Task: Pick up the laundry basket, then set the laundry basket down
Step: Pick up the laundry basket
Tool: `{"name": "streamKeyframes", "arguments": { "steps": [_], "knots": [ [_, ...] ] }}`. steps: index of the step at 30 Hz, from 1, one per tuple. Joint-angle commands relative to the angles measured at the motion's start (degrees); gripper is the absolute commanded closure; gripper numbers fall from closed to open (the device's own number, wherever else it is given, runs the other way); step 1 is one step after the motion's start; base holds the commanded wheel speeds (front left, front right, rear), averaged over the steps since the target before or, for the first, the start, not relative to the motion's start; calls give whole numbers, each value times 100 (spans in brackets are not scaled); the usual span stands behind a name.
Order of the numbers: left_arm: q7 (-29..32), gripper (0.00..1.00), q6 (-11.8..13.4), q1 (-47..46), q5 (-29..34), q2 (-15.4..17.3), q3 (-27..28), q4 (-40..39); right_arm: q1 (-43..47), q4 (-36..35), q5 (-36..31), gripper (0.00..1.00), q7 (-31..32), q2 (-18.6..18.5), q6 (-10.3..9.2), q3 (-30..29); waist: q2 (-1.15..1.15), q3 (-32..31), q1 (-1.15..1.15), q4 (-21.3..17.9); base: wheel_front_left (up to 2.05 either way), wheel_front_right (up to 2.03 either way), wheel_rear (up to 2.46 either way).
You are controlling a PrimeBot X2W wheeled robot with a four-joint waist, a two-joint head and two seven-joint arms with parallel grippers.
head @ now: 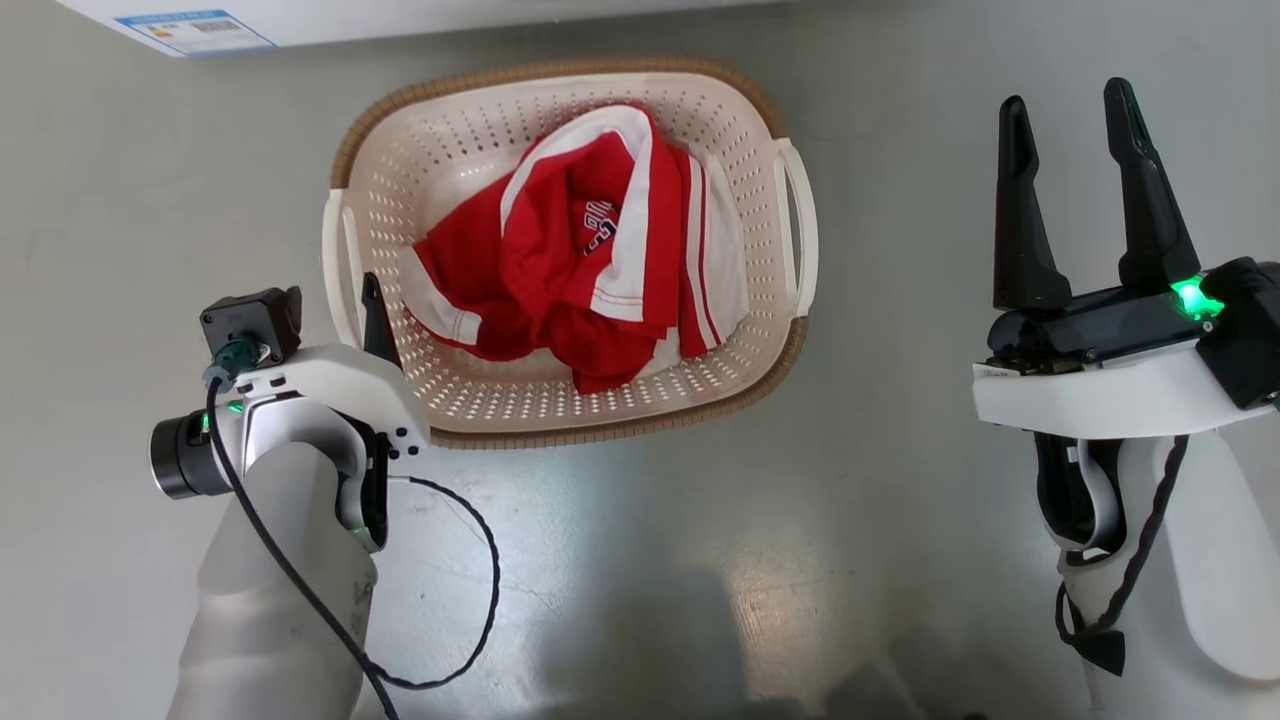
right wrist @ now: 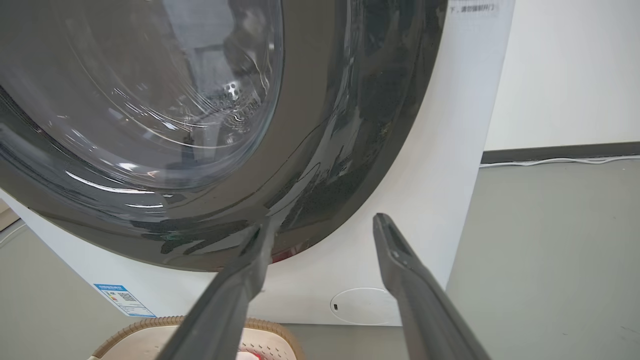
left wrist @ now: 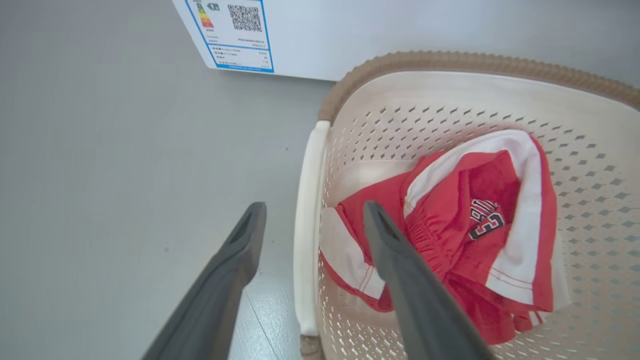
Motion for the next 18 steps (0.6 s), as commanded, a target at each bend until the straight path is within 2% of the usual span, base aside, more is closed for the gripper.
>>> {"name": "streamKeyframes", "arguments": {
  "steps": [1, 10, 18],
  "knots": [
    [-36, 0, -21, 296, 76, 116, 139, -169, 152, -116, 35, 0, -52, 23, 37, 113, 0, -76, 0, 27, 0, 0, 0],
    [-36, 0, -156, 829, -38, 112, 93, -1236, 266, 38, 6, 0, -52, 23, 37, 122, 0, -610, 0, 163, 0, 0, 0],
    [-36, 0, -87, 1593, -203, 111, -241, -2390, 527, 229, -11, 0, -52, 23, 37, 136, 0, -1241, 0, 274, 0, 0, 0]
  ]
}}
